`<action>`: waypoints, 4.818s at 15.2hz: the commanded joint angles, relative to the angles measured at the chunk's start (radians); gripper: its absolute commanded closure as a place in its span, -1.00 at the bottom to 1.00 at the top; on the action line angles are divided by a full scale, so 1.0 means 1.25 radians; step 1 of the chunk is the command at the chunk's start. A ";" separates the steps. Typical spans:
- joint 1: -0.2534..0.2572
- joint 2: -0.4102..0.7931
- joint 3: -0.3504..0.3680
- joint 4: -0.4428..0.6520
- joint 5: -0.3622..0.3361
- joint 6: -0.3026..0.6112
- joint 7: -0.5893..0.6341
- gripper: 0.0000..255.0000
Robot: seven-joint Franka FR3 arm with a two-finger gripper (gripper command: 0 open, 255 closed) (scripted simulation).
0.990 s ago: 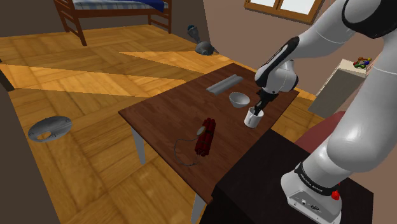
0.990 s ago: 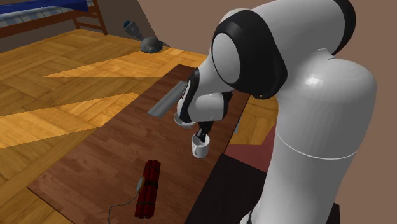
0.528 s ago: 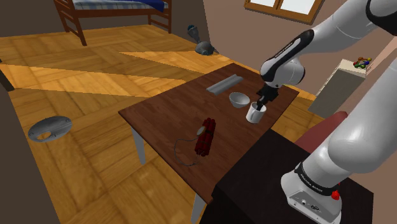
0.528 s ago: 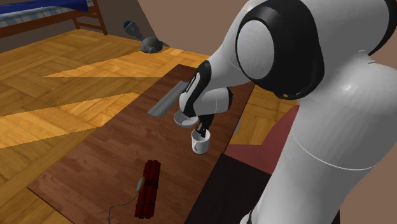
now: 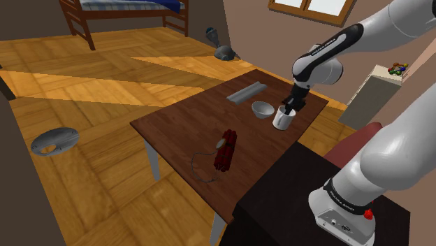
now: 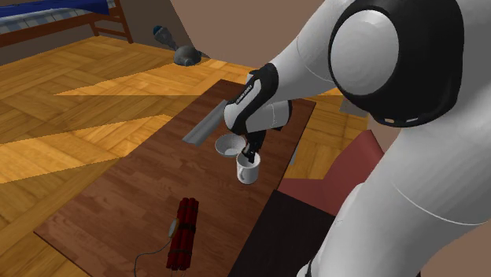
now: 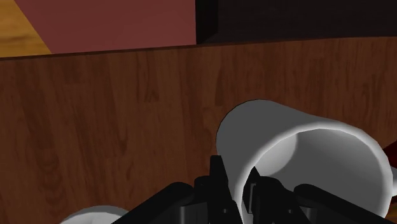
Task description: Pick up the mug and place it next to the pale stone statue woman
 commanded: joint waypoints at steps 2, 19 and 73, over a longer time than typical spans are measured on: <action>-0.004 -0.036 0.002 0.006 -0.033 -0.036 0.026 1.00; -0.028 -0.187 0.034 0.077 -0.123 -0.242 0.105 1.00; -0.384 0.589 -0.051 1.325 0.282 -0.830 -0.273 1.00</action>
